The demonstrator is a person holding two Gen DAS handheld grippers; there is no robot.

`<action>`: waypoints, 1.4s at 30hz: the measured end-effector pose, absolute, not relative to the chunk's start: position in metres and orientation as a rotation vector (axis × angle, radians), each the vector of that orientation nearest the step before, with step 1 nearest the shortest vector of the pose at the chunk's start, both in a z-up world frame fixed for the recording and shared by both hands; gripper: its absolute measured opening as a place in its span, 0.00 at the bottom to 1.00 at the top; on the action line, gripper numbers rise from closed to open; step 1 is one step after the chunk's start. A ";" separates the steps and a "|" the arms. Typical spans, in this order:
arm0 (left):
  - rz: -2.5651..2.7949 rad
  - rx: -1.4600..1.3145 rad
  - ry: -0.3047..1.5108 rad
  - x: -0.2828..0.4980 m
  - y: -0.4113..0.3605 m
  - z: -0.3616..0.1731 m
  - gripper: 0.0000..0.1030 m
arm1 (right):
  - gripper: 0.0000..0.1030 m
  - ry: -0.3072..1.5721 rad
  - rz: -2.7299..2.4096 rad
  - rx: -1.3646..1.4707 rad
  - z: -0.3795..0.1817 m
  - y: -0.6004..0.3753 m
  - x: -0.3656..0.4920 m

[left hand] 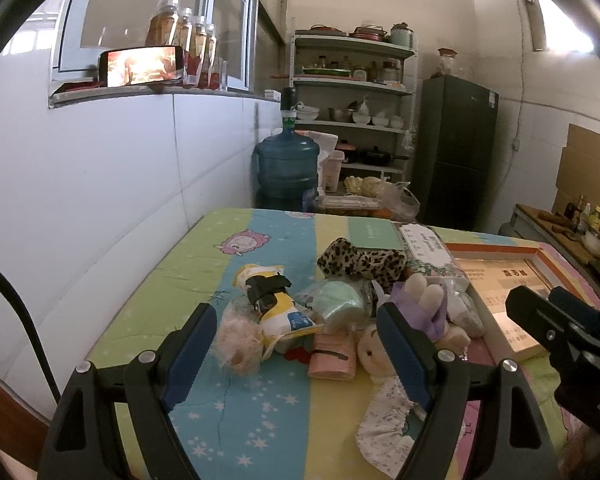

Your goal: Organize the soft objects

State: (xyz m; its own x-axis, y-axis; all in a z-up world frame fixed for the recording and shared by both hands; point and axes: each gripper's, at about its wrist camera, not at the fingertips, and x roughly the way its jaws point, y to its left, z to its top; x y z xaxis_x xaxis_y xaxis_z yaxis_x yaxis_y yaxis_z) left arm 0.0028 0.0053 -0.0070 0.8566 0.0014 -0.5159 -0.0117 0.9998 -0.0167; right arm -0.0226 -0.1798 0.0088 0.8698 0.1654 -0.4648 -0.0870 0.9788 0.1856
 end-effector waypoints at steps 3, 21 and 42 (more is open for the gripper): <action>0.007 -0.021 0.543 0.002 0.006 -0.007 0.80 | 0.82 0.499 0.132 0.162 0.008 -0.180 -0.022; 0.005 -0.026 0.547 0.002 0.007 -0.007 0.80 | 0.82 0.504 0.134 0.162 0.006 -0.179 -0.021; 0.003 -0.029 0.551 -0.001 0.008 -0.009 0.80 | 0.82 0.509 0.135 0.163 0.004 -0.179 -0.020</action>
